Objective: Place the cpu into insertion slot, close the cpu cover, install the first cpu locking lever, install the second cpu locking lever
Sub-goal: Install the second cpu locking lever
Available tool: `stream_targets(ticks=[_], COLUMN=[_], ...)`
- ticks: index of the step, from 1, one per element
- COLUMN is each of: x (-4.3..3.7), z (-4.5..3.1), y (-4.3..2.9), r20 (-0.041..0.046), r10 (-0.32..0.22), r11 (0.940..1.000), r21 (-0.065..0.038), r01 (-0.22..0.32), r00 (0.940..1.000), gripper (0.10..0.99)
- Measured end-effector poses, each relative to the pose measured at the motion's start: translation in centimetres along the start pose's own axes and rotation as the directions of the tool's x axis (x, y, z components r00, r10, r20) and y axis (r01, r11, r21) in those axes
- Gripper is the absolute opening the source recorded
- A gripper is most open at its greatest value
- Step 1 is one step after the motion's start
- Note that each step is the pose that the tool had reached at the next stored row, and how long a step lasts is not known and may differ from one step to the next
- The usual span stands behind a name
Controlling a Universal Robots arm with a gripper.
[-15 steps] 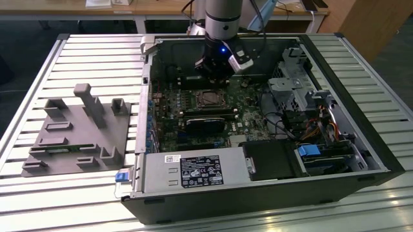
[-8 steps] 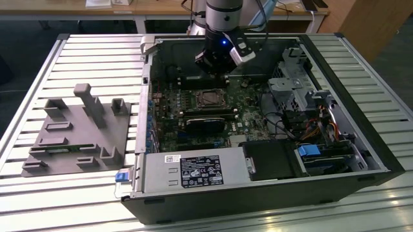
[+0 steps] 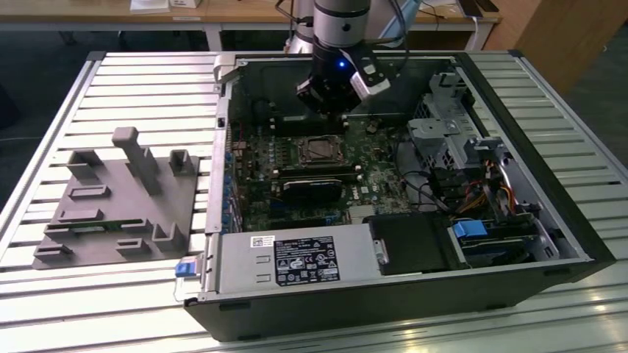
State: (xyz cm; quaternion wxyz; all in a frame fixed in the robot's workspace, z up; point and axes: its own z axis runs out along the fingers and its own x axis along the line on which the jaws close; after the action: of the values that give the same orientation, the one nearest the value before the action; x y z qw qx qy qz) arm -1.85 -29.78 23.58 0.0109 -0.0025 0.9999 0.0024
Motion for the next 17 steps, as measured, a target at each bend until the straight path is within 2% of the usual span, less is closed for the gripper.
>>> stream_targets(ticks=[4, 14, 15, 17], x=[0.00, 0.02, 0.02, 0.02], z=[-0.01, -0.01, -0.01, 0.00], y=[-0.72, -3.28, -3.45, -3.66], r20=[0.0000, 0.0001, 0.0001, 0.0001], r10=[0.000, 0.000, 0.000, 0.001], r11=[1.0000, 1.0000, 1.0000, 0.9990], r21=[0.000, -0.001, -0.010, -0.044], r01=[0.000, 0.000, 0.000, -0.001], r00=[1.0000, 1.0000, 1.0000, 1.0000], gripper=[0.106, 0.106, 0.106, 0.106])
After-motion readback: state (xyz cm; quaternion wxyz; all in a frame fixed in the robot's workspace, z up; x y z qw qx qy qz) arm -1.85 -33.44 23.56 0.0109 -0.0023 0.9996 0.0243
